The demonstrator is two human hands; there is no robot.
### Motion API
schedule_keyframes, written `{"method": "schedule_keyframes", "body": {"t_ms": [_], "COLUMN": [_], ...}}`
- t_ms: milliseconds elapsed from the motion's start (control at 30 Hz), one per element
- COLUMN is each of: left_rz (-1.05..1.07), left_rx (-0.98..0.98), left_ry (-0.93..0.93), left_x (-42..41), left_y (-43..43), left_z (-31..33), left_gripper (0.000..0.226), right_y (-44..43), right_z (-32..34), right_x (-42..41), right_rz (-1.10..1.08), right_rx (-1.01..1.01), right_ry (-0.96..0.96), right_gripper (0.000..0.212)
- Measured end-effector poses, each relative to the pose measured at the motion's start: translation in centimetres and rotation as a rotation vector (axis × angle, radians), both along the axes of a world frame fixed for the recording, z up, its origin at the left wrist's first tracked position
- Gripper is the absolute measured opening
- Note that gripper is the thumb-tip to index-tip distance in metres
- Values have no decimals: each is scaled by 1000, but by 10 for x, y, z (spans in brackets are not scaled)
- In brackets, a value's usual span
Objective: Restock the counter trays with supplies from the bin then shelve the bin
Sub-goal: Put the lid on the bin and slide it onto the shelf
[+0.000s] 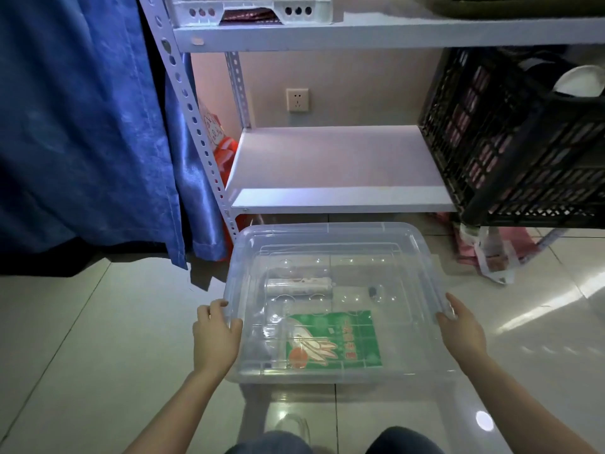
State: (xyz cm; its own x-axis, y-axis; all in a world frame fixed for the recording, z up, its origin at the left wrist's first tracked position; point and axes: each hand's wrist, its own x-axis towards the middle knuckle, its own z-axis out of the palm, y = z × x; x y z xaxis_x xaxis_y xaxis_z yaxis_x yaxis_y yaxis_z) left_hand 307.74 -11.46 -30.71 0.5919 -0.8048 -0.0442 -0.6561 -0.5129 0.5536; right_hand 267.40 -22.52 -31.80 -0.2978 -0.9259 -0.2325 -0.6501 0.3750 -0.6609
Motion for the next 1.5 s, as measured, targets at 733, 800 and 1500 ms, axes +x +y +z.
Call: {"method": "schedule_keyframes", "body": {"t_ms": [733,800,1500], "left_rz": [164,218,103], "left_rx": [143,110,-82], "left_ry": [475,632,-15], "left_x": [28,32,8], "left_y": [-4,-11,-14], "left_z": [-21,-18,-17], "left_gripper": [58,73,37], "right_y": [11,8,2], "right_z": [-11,-11,-8], "right_x": [-13,-16,6], "right_rz": [-84,-175,-182], "right_rx": [267,216,-25], "right_ry": [-305,-370,-39], "right_gripper": [70,88,43]}}
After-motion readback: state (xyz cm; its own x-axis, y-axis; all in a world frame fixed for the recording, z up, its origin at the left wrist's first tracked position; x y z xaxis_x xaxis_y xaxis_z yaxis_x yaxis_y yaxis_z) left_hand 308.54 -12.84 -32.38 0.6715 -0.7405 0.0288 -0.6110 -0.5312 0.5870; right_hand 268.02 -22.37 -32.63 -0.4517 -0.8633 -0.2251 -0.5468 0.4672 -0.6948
